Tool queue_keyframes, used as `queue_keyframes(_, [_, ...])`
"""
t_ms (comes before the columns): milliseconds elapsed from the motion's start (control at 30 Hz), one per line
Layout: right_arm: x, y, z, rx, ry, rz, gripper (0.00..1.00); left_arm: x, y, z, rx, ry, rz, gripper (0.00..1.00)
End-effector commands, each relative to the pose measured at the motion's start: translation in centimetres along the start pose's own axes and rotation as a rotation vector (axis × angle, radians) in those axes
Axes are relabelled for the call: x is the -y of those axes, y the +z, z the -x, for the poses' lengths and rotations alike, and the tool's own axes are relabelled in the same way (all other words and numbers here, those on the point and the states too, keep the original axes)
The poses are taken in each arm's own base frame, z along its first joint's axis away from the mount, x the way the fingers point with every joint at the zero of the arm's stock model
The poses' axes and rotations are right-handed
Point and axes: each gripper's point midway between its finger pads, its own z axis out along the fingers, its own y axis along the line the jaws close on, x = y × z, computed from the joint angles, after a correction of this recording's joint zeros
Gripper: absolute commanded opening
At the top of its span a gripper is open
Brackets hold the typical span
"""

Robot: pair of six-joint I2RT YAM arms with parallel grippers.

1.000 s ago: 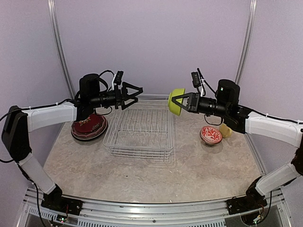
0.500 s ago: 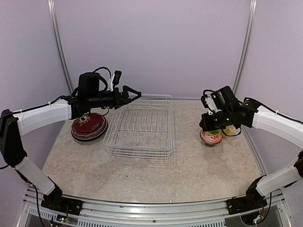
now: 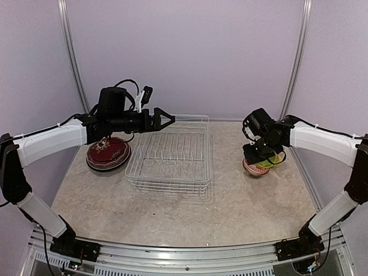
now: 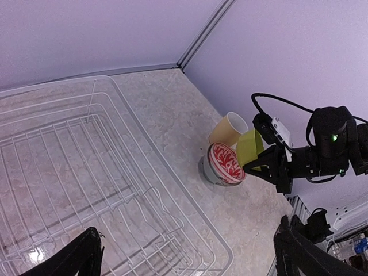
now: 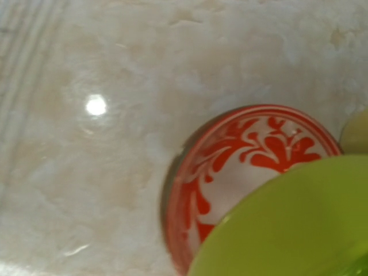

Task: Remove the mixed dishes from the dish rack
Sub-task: Place the bowl in the bowl, then reset both arms

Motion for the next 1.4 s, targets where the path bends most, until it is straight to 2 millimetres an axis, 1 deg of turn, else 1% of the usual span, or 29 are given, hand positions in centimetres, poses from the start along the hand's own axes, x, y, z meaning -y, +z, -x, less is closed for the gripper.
queue_keyframes(0, [1.2, 0.4, 1.1, -0.002, 0.009, -0.007, 0.0, 1.3, -1.4, 1.3, 0.028, 0.09, 0.041, 0.99])
queue_keyframes(167, [1.3, 1.9, 0.8, -0.034, 0.015, 0.025, 0.0, 1.8, -1.1, 1.2, 0.024, 0.131, 0.059, 0.99])
queue_keyframes(367, [1.1, 2.9, 0.7, -0.045, 0.028, 0.064, 0.0, 2.1, -0.4, 1.1, 0.005, 0.173, 0.083, 0.99])
queue_keyframes(433, [1.2, 3.2, 0.5, -0.051, 0.03, 0.066, 0.05, 2.1, -0.5, 1.1, 0.015, 0.185, 0.107, 0.99])
queue_keyframes(600, [1.3, 4.0, 0.0, -0.069, 0.032, 0.066, 0.11, 2.5, -1.3, 2.1, 0.054, 0.199, 0.121, 0.99])
queue_keyframes(800, [1.2, 3.9, 0.0, -0.059, 0.039, 0.074, 0.2, 2.8, -2.8, 3.2, 0.108, 0.209, 0.147, 0.99])
queue_keyframes(967, [1.5, 2.5, 0.6, -0.019, 0.048, 0.076, 0.36, 3.1, -4.3, 4.1, 0.155, 0.218, 0.166, 0.99])
queue_keyframes(1100, [1.7, 0.4, 1.7, 0.044, 0.056, 0.086, 0.5, 3.3, -5.4, 4.9, 0.192, 0.225, 0.189, 0.99])
queue_keyframes(1167, [1.7, -0.9, 2.5, 0.089, 0.055, 0.102, 0.57, 3.3, -6.1, 5.3, 0.212, 0.229, 0.203, 0.99])
queue_keyframes(1267, [1.7, -3.6, 3.8, 0.181, 0.053, 0.133, 0.66, 3.5, -7.5, 6.3, 0.254, 0.239, 0.23, 0.99])
queue_keyframes(1300, [1.9, -4.7, 4.3, 0.219, 0.055, 0.14, 0.69, 3.8, -8.3, 6.7, 0.273, 0.242, 0.236, 0.99])
queue_keyframes(1367, [2.2, -7.0, 5.2, 0.298, 0.055, 0.151, 0.77, 3.7, -9.5, 7.4, 0.304, 0.243, 0.27, 0.99])
